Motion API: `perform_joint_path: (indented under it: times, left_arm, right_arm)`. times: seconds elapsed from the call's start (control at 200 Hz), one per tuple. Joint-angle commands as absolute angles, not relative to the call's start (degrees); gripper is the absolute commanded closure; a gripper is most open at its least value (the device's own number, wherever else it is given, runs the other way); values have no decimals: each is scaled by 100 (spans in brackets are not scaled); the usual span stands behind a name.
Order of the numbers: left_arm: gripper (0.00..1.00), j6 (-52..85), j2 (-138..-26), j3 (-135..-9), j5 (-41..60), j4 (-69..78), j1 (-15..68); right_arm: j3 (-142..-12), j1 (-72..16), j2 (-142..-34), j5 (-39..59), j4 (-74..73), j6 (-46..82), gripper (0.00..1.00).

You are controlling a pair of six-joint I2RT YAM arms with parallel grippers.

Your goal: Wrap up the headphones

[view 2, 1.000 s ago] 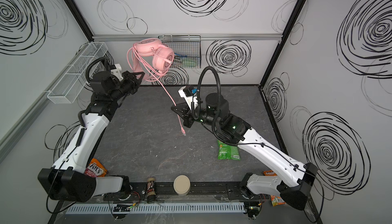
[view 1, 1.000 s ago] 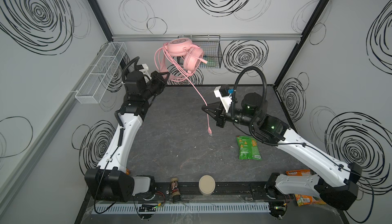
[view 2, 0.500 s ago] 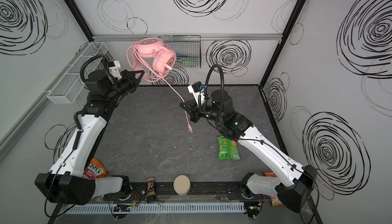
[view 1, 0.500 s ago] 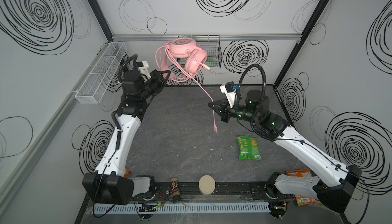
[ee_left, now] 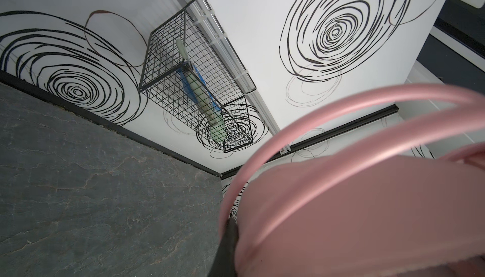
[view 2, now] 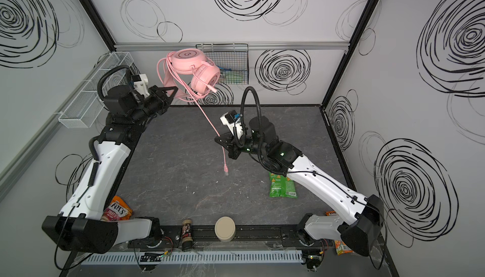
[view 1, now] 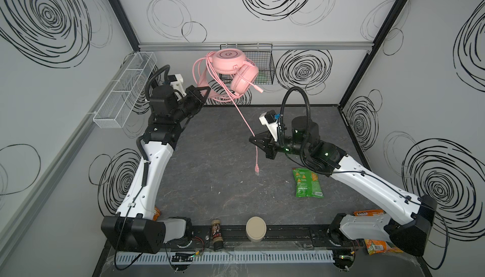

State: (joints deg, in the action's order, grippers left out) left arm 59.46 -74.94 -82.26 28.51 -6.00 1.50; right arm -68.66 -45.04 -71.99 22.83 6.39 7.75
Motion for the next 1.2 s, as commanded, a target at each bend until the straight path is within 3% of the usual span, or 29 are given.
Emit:
perform_joint_path:
  times: [0.0,0.43,0.906,1.196]
  left_arm:
    - [100,6207,-7367,-8569,2882,376,105]
    - [100,5140,-7164,-8715,3111,-677,476]
    - [100,3799,-7018,-8816,3243,-2007,1525]
    - [100,2742,-7049,-8897,2741,-3037,2281]
  right_arm:
    - [-6543,-4117,-7085,2618,656,1099,100]
    - [-7078,-3106,-7432,2826,782,847,100]
    - [-7196,-2642,-7368,2628,1134,624,100]
    - [-7445,-2119,-7168,2272,1340,321,100]
